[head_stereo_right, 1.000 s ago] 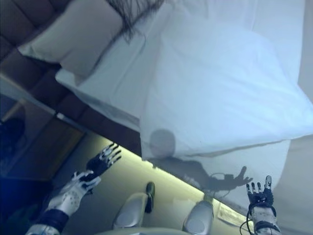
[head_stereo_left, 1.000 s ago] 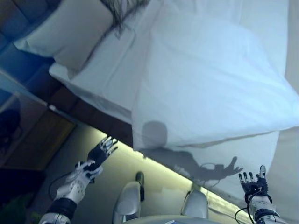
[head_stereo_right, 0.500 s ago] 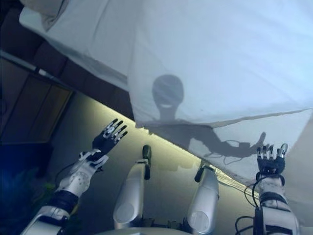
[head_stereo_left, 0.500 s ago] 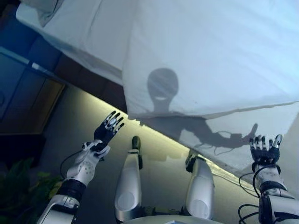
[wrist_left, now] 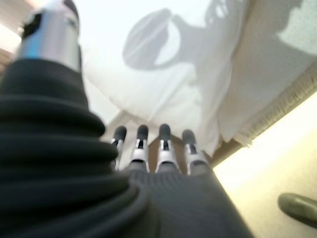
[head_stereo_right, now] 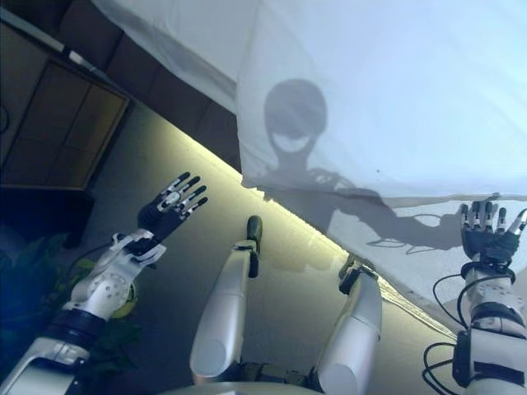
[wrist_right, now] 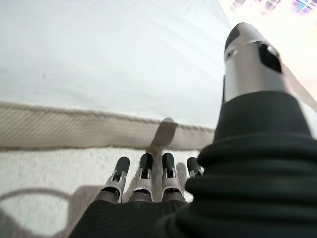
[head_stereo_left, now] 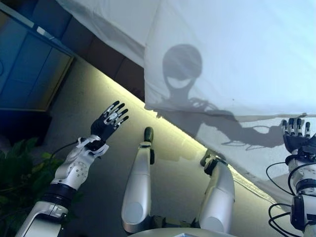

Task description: Make the bed neatly

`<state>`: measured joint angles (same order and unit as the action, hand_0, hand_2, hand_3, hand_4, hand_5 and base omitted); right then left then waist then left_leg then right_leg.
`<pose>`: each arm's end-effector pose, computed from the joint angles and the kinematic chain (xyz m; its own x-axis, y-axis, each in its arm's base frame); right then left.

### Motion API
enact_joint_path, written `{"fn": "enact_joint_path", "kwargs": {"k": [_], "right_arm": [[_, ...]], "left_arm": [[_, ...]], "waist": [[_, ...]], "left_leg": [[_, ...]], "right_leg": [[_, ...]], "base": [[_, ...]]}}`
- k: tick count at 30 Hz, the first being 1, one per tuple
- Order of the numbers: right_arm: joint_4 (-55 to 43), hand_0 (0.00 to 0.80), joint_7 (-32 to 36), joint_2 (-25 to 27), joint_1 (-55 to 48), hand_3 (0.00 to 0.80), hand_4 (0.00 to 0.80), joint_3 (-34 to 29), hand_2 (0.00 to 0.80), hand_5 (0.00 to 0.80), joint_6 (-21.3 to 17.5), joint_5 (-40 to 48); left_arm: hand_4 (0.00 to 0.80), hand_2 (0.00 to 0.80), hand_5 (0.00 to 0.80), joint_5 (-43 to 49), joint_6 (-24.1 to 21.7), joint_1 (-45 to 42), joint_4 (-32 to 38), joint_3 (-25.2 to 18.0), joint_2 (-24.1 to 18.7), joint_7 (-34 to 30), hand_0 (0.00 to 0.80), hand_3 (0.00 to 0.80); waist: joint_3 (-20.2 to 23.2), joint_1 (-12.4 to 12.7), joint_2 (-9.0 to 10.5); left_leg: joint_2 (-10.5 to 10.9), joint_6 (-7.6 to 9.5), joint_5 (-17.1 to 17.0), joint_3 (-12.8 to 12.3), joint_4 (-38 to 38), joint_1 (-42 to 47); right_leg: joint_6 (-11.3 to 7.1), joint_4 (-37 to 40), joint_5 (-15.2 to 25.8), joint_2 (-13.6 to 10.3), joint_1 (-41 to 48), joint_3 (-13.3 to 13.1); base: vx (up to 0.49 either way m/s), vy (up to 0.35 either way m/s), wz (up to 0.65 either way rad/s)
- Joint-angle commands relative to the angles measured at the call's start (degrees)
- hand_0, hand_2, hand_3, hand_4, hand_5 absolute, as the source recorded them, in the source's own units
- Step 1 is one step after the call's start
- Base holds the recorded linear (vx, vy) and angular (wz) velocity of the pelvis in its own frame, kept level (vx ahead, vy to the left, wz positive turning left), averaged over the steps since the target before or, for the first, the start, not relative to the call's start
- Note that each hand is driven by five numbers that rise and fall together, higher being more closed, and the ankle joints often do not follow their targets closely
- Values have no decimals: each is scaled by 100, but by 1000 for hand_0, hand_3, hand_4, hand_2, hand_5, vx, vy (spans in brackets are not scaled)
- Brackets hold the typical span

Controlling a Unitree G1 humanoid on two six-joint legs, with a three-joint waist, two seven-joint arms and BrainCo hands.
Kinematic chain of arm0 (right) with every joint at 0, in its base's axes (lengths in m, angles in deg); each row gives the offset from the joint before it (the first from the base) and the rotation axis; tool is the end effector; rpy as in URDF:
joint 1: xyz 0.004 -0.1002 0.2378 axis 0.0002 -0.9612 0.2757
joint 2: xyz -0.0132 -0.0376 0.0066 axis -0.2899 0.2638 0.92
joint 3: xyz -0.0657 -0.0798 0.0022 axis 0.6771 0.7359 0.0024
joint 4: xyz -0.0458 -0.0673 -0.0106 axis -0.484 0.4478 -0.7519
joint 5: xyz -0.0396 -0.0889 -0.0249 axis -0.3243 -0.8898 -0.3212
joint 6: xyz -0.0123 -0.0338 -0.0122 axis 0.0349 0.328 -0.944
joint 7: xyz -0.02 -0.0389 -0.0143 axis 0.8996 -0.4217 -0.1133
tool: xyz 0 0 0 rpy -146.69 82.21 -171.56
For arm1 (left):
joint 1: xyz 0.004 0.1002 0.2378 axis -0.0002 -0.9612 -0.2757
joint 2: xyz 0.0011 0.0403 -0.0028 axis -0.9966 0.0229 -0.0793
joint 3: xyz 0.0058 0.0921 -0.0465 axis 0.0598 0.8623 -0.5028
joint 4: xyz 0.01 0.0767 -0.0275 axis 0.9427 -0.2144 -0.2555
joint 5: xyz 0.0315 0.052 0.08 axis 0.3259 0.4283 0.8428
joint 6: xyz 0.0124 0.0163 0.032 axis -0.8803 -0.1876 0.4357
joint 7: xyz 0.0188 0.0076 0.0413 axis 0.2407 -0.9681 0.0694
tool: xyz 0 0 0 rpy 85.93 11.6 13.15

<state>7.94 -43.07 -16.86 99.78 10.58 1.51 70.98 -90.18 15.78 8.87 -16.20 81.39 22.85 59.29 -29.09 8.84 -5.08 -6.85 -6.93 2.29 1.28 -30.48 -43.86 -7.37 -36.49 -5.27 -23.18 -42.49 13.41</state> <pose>0.2121 -0.3864 0.0563 0.8722 -0.4888 -0.0201 0.1418 0.2132 0.9667 0.2442 0.2392 0.0705 0.9360 -0.3517 0.0160 0.3225 0.8385 -0.4393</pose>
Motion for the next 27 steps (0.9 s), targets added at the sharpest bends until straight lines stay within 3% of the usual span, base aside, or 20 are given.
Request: {"fn": "enact_joint_path", "kwargs": {"k": [1,2,3,11,16,20,27], "right_arm": [[302,0,-134,263,54,0,0,-119,0,0,60,452],[365,0,-167,293,65,0,0,-144,0,0,115,526],[432,0,-181,350,75,0,0,-185,0,0,211,607],[601,0,-218,502,206,0,0,-156,0,0,539,745],[658,0,-49,537,181,0,0,-142,0,0,604,914],[612,0,306,666,326,0,0,-137,0,0,582,914],[585,0,175,1036,881,0,0,23,0,0,483,862]], "left_arm": [[0,0,0,-287,-179,-47,220,-203,-186,-124,0,0],[0,0,0,-322,-157,-33,215,-231,-218,-119,0,0],[0,0,0,-375,-131,-17,249,-247,-263,-108,0,0],[0,0,0,-471,-33,37,354,-231,-264,-121,0,0],[0,0,0,-511,-70,-73,455,-186,-257,-78,0,0],[0,0,0,-543,-29,26,467,-140,-292,-80,0,0],[0,0,0,-787,-21,113,436,-59,-463,-264,0,0]], "waist": [[272,72,62],[305,73,47],[276,70,32],[292,36,-124],[308,49,-184],[306,65,-233],[357,184,-278]], "left_leg": [[-328,-221,-109,311,-244,-376],[-343,-242,80,352,-350,-370],[-301,-212,-38,357,-405,-488],[-214,-204,-113,351,-360,-724],[-215,-239,10,357,-328,-663],[-207,-244,-97,340,-162,-655],[-142,-244,-336,304,253,-564]], "right_leg": [[-632,409,936,-525,-296,-340],[-689,242,758,-499,-324,-409],[-618,193,859,-506,-451,-421],[-625,37,854,-500,-871,-577],[-693,-33,707,-482,-872,-629],[-708,30,747,-505,-904,-619],[-719,198,803,-515,-823,-496]], "base": [[87,-36,16],[8,-30,10],[12,-27,7],[1,-15,3],[80,-38,2],[50,-55,5],[63,-63,14]]}}
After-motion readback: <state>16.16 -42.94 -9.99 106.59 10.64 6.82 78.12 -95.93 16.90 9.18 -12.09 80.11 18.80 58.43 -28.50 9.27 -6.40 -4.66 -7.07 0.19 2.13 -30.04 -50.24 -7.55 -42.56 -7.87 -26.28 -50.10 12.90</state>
